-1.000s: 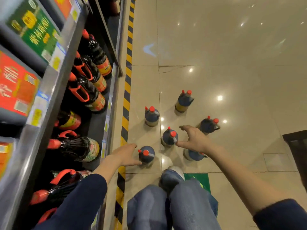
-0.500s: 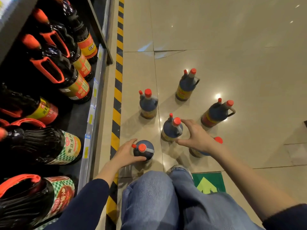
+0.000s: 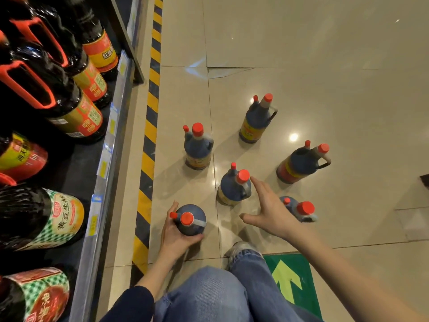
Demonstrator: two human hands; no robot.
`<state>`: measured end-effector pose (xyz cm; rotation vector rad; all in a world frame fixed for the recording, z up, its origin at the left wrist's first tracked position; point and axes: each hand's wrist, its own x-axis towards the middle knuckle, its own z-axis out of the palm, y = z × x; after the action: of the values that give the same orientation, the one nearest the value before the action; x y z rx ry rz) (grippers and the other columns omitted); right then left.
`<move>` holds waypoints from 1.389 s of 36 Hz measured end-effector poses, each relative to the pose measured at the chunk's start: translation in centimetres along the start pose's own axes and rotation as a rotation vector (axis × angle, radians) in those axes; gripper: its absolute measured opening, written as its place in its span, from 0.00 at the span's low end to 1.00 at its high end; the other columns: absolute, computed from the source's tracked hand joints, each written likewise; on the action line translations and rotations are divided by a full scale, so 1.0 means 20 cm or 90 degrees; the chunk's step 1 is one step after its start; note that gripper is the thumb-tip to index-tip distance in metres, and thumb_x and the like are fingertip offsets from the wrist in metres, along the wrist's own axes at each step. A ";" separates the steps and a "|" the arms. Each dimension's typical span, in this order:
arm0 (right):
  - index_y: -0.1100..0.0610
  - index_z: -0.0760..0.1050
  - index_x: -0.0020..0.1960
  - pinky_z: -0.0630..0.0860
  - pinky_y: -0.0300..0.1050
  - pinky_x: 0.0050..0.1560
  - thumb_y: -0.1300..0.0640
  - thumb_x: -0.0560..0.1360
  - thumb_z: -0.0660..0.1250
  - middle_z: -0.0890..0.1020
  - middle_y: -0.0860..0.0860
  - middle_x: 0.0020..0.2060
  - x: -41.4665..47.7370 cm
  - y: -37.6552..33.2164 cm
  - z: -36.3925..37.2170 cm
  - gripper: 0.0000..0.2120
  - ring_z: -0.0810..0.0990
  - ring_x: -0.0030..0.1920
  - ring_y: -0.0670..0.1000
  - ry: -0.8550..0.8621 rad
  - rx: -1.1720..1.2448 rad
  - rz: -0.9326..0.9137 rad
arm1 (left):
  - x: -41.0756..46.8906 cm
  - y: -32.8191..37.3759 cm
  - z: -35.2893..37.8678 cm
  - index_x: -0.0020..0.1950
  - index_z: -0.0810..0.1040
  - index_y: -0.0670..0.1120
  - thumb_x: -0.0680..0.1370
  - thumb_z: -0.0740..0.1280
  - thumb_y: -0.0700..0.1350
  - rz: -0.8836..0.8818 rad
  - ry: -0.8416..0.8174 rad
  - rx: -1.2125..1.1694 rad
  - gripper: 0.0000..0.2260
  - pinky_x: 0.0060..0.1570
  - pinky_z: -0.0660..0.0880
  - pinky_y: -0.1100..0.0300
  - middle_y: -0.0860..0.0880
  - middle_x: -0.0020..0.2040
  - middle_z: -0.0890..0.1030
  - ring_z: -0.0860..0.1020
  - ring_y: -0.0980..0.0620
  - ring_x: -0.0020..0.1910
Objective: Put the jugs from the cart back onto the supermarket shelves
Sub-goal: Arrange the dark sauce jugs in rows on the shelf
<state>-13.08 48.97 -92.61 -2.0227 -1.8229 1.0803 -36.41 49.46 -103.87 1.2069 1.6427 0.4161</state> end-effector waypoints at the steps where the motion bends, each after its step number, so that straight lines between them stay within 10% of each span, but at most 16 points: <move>1: 0.54 0.48 0.77 0.57 0.32 0.63 0.52 0.70 0.73 0.61 0.54 0.73 0.00 0.01 0.01 0.45 0.63 0.71 0.52 0.006 0.007 -0.002 | 0.00 0.00 0.01 0.75 0.58 0.43 0.59 0.82 0.37 0.003 0.006 -0.017 0.49 0.63 0.64 0.64 0.47 0.69 0.67 0.66 0.49 0.70; 8: 0.55 0.46 0.77 0.53 0.25 0.60 0.56 0.70 0.74 0.59 0.51 0.75 0.04 0.07 0.10 0.47 0.59 0.73 0.49 0.040 0.083 0.026 | -0.01 -0.03 0.07 0.64 0.68 0.46 0.57 0.83 0.40 -0.013 0.064 -0.038 0.40 0.62 0.71 0.55 0.45 0.60 0.77 0.75 0.45 0.61; 35: 0.52 0.62 0.72 0.72 0.54 0.66 0.42 0.53 0.82 0.73 0.48 0.67 0.29 0.27 0.48 0.53 0.70 0.68 0.49 0.271 0.312 0.152 | 0.00 0.20 -0.23 0.57 0.72 0.45 0.67 0.77 0.46 -0.275 0.225 -0.414 0.23 0.49 0.74 0.54 0.46 0.51 0.79 0.78 0.47 0.50; 40: 0.53 0.70 0.60 0.75 0.44 0.53 0.54 0.56 0.83 0.78 0.45 0.52 0.37 0.25 0.52 0.37 0.77 0.54 0.47 0.365 0.361 0.154 | -0.01 0.22 -0.28 0.47 0.74 0.48 0.67 0.77 0.44 -0.252 0.223 -0.457 0.15 0.51 0.76 0.52 0.47 0.48 0.81 0.79 0.48 0.49; 50: 0.57 0.70 0.62 0.70 0.28 0.43 0.57 0.57 0.82 0.77 0.47 0.52 0.42 0.28 0.55 0.37 0.76 0.51 0.46 0.364 0.368 0.165 | -0.03 0.22 -0.29 0.53 0.74 0.46 0.67 0.76 0.44 -0.263 0.231 -0.489 0.18 0.44 0.74 0.56 0.46 0.49 0.81 0.79 0.50 0.48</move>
<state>-16.05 52.13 -106.94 -1.9470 -0.8674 0.8304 -39.19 52.40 -97.91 0.2184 1.7290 0.9284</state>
